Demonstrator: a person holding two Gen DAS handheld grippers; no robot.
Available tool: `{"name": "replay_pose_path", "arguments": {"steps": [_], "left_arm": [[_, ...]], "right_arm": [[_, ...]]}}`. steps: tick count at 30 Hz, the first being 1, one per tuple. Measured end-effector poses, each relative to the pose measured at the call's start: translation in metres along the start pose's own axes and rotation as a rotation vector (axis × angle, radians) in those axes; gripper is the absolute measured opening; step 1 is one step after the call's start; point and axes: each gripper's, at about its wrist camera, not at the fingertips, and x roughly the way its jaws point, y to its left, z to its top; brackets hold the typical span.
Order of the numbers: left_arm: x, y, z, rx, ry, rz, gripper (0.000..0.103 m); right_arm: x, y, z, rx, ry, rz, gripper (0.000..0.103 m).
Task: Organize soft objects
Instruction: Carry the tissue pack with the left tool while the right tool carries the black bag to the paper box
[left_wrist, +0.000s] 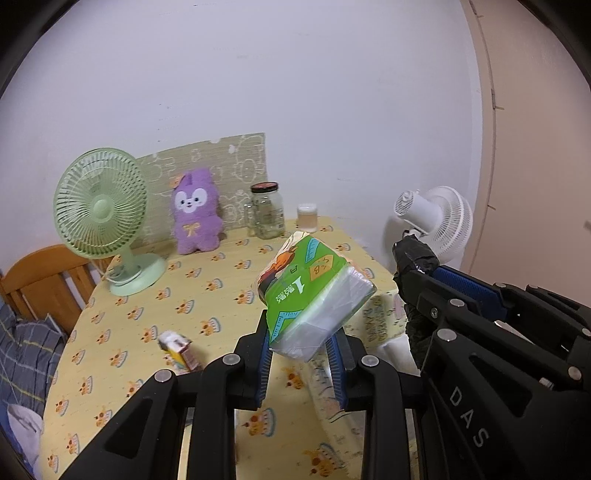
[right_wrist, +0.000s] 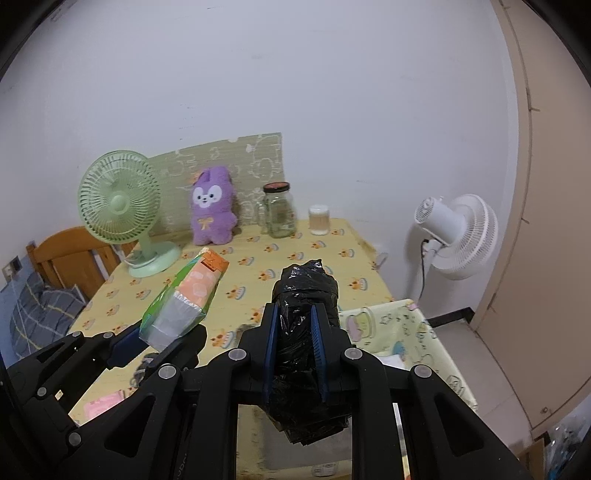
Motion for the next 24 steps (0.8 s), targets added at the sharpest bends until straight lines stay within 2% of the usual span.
{"name": "replay_pose_path", "arguments": {"steps": [24], "left_arm": [[0.027, -0.054, -0.009, 0.087, 0.070, -0.073, 0.027]], "right_arm": [[0.018, -0.053, -0.021, 0.059, 0.051, -0.081, 0.021]]}}
